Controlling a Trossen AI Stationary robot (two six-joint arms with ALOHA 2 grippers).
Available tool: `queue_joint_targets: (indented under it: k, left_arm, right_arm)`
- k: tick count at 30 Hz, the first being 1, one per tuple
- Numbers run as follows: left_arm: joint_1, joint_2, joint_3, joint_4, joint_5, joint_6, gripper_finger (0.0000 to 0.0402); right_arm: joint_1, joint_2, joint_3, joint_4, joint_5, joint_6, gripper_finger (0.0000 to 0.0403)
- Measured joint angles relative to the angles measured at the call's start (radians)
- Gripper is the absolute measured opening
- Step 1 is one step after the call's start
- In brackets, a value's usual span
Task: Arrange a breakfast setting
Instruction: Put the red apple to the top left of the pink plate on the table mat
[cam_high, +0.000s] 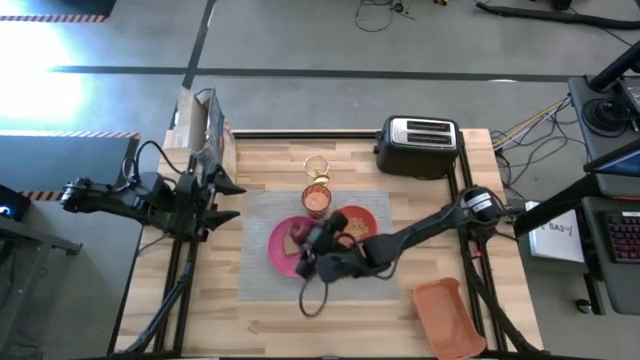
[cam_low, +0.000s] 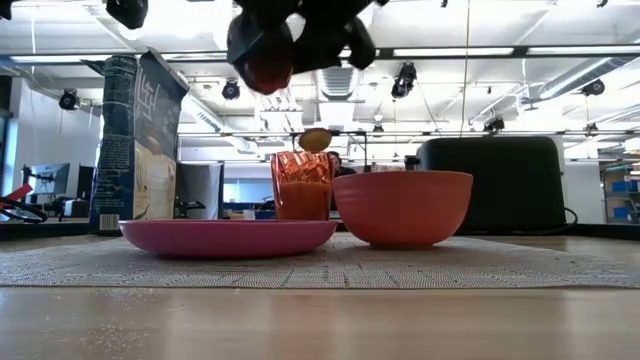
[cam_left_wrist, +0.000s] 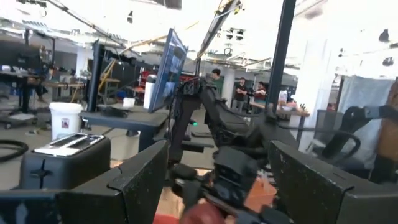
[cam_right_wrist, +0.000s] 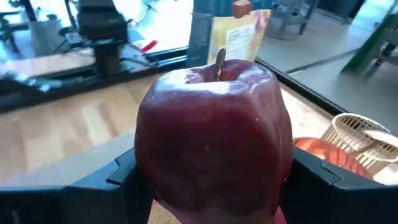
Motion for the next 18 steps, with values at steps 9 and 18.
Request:
queue_joint_targets:
  k: [9, 18]
  left_arm:
    - [-0.01, 0.001, -0.014, -0.098, -0.065, 0.054, 0.0263]
    - [-0.008, 0.017, -0.006, -0.102, -0.363, -0.063, 0.0262]
  right_arm:
    - [-0.033, -0.006, -0.001, 0.018, -0.012, -0.112, 0.0249]
    - [-0.032, -0.013, 0.014, 0.009, -0.011, -0.228, 0.0249]
